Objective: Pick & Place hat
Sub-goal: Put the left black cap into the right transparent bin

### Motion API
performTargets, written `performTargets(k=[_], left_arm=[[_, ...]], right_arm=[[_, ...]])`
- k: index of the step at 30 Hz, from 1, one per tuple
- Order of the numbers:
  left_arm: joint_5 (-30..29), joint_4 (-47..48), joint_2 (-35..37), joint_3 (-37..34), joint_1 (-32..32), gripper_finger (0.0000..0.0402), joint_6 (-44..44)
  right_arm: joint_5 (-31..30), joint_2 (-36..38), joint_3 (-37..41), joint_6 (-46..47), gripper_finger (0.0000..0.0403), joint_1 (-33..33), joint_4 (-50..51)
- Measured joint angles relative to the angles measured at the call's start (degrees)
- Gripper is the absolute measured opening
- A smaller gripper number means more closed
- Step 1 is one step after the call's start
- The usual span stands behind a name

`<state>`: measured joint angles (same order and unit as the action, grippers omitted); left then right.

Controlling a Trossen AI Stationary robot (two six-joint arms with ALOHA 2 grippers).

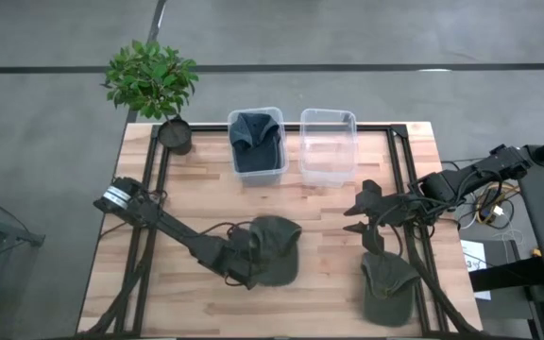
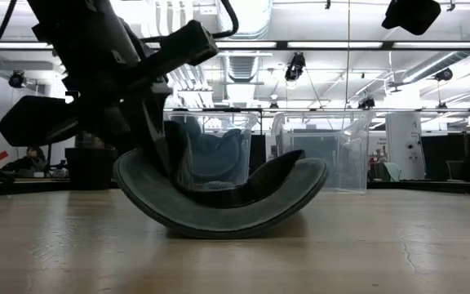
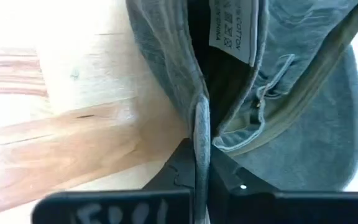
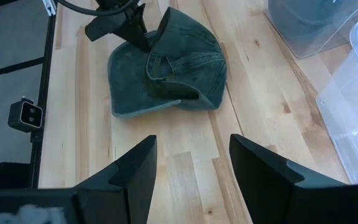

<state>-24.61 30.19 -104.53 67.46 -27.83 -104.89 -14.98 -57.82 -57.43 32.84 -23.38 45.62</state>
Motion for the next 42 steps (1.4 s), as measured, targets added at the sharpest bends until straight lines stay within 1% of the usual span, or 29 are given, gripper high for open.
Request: performTargets(k=[3,6,9,12,16,20,21,23,27,29,31,35,37,42], left_arm=[[-2.5,0.3,2.0,-0.1,-0.5,0.0006,2.9],[-8.1,0.5,6.1,-0.1,-1.6,0.0005,6.8],[-16.7,0.6,11.2,-0.4,-3.5,0.0004,10.9],[-26.5,0.3,16.5,-0.4,-6.4,0.0003,17.5],[-39.3,-0.5,22.7,-0.4,-11.9,0.0003,26.7],[-51.9,-3.1,26.3,-0.8,-17.6,0.0003,34.3],[-54.6,-3.8,26.8,-1.1,-18.9,0.0003,35.6],[-58.2,-3.9,27.1,-1.2,-21.1,0.0003,36.7],[-62.7,-5.7,27.1,-1.2,-24.0,0.0003,35.9],[-63.7,-8.3,27.1,-1.2,-24.7,0.0003,35.7],[-64.5,-12.2,27.3,-1.2,-24.8,0.0003,34.6],[-65.4,-21.1,28.5,-1.1,-24.3,0.0003,28.1],[-65.2,-23.7,29.2,-1.1,-24.3,0.0003,25.6],[-60.9,-27.3,31.4,-1.1,-24.4,0.0003,23.4]], right_arm=[[0.0,0.0,0.0,0.0,0.0196,0.0,0.0],[0.0,0.0,0.0,0.0,0.0196,0.0,0.2],[0.1,0.0,0.0,0.0,0.0196,0.0,0.7],[0.1,0.0,0.0,-0.2,0.0196,0.0,0.8],[0.1,0.0,0.0,-1.0,0.0196,0.0,0.8],[0.0,0.0,0.0,-2.8,0.0196,0.0,0.8],[0.0,0.0,0.0,-3.1,0.0196,0.0,0.8],[0.0,0.0,0.0,-3.3,0.0196,0.0,0.7],[0.0,0.0,0.0,-3.3,0.0196,0.0,0.6],[0.0,0.0,0.0,-3.3,0.0196,0.0,0.5],[0.0,0.0,0.0,-3.3,0.0196,0.0,0.5],[0.0,0.0,0.0,-3.3,0.0196,0.0,0.4],[-0.1,0.0,0.0,-3.3,0.0196,0.0,0.4],[-0.1,0.0,0.0,-3.3,0.0196,0.0,0.3]])
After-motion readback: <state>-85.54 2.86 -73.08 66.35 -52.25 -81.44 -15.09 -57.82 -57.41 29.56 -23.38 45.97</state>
